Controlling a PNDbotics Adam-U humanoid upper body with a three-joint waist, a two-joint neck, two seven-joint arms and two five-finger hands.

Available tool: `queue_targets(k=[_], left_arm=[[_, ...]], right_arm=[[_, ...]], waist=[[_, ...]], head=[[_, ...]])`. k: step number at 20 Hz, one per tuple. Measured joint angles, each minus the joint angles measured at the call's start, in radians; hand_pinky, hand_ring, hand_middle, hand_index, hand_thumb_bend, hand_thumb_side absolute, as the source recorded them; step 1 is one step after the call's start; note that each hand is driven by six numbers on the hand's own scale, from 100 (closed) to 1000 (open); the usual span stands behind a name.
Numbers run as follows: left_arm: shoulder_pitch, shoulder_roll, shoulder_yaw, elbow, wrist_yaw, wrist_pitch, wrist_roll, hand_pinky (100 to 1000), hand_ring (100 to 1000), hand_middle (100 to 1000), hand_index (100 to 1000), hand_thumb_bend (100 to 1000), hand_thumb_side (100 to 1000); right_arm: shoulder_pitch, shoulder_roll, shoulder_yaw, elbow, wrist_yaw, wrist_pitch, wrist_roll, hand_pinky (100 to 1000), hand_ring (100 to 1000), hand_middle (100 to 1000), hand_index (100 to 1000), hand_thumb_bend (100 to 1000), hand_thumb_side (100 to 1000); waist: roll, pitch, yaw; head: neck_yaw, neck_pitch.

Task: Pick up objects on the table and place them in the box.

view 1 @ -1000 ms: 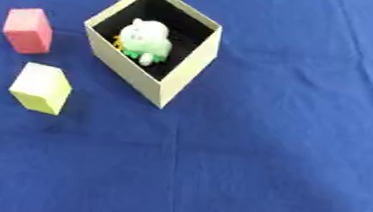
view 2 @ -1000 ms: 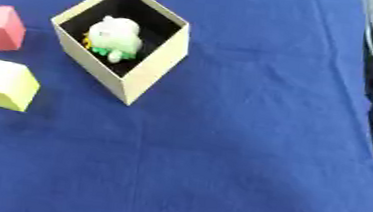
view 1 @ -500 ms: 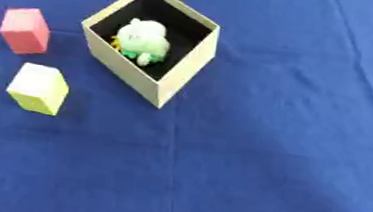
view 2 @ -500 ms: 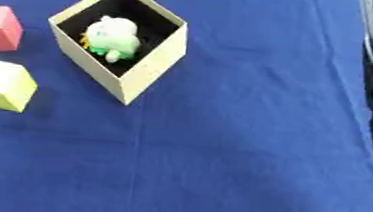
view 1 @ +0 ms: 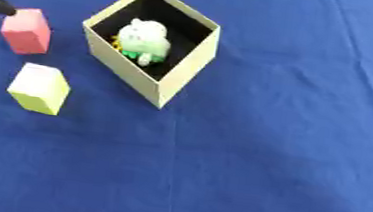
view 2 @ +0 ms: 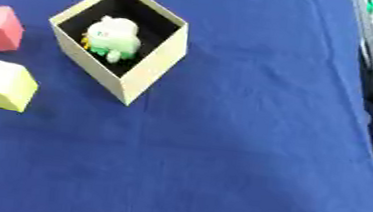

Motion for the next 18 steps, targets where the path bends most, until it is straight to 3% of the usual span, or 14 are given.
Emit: queue_targets(k=[8,14,18], left_arm=[[-0.121,-0.052,-0.029,0.068,0.06,0.018,-0.32,870,884,859,951,845,794],[-0.175,-0.095,-0.05,0.132,0.043,0.04,-0.406,875,888,877,949,822,742],[-0.184,-0.112,-0.062,0.175,0.02,0.049,-0.425,878,890,870,948,834,762]], right_arm=[[0.0,0.007,0.002,0.0,-0.002,-0.001,0.007,881,907,842,961,100,864],[0.0,0.016,0.002,-0.001,-0.003,0.0,0.013,881,907,842,963,100,863],[0.0,0.022,0.002,-0.007,-0.003,0.001,0.013,882,907,842,963,100,864]], waist=[[0.004,0.0,-0.013],[0.008,0.0,-0.025],[0.011,0.003,-0.03]], head=[[0.017,0.0],[0.026,0.0],[0.027,0.0]])
